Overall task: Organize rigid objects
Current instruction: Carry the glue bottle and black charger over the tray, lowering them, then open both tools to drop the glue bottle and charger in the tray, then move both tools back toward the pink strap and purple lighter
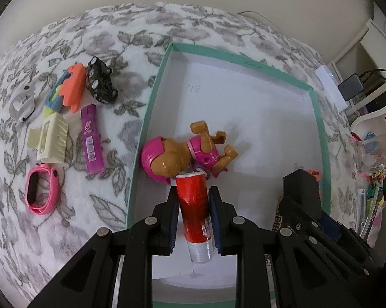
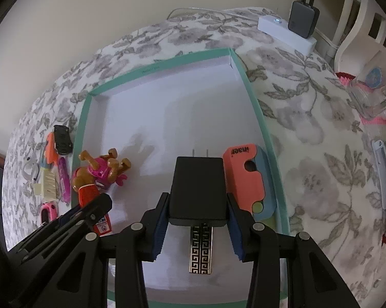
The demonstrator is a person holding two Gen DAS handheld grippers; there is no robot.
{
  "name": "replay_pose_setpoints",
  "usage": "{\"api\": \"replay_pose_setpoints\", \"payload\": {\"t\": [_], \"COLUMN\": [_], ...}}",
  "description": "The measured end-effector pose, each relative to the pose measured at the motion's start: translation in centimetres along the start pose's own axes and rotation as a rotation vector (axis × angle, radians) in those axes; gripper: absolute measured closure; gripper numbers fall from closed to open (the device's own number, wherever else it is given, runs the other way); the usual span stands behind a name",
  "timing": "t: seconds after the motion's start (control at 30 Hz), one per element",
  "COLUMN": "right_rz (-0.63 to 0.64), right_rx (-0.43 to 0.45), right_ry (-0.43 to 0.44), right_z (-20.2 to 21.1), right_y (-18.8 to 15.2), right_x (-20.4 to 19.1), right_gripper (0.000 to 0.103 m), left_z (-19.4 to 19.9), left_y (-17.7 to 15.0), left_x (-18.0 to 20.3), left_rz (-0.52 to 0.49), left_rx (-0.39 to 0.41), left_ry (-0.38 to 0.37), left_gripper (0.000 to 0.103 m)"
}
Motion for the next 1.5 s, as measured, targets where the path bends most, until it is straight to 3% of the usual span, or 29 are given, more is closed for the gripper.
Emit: {"api": "replay_pose_setpoints", "payload": {"t": [0.4, 0.67, 0.93, 1.07, 1.5], "right_rz": [-0.002, 0.029, 0.044, 0.058, 0.076], "right_rx": [-0.011, 0.015, 0.059, 0.093, 0.101], "right_ry": [0.004, -0.005, 0.023, 0.034, 0.039], "right_z": [-0.6, 1.3, 3.5, 4.8, 5.0], "right_y": [-0.2, 0.2, 0.7, 0.9, 0.9], "right_x": [-0.1, -0.7, -1.3, -1.8, -2.4], "right_gripper": [0.057, 0.057, 0.055, 0.055, 0.055], "left_z": [-0.8, 0.5, 3.2, 4.7, 6.4], "left_y": [0.0, 0.2, 0.9, 1.1, 1.2], "left_x": [0.0, -0.9, -1.8, -2.5, -4.2], "left_rz": [0.006, 0.024, 0.038, 0.036, 0.067], "left_rx": [-0.035, -0.038, 0.001, 0.034, 0.072], "left_ry": [0.006, -0.001, -0.034, 0.003, 0.067], "left_gripper": [0.077, 0.057, 0.050, 0.041, 0.040]}}
Point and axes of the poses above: each gripper's, at about its wrist camera, not at the fingertips, and z roughly against the way its jaws point, x to its right, y to its top, the point moved 2 cm from there along -z, roughly the way its jaws point, and after that the axes turned 7 degrees about y, right-handed, at the moved point
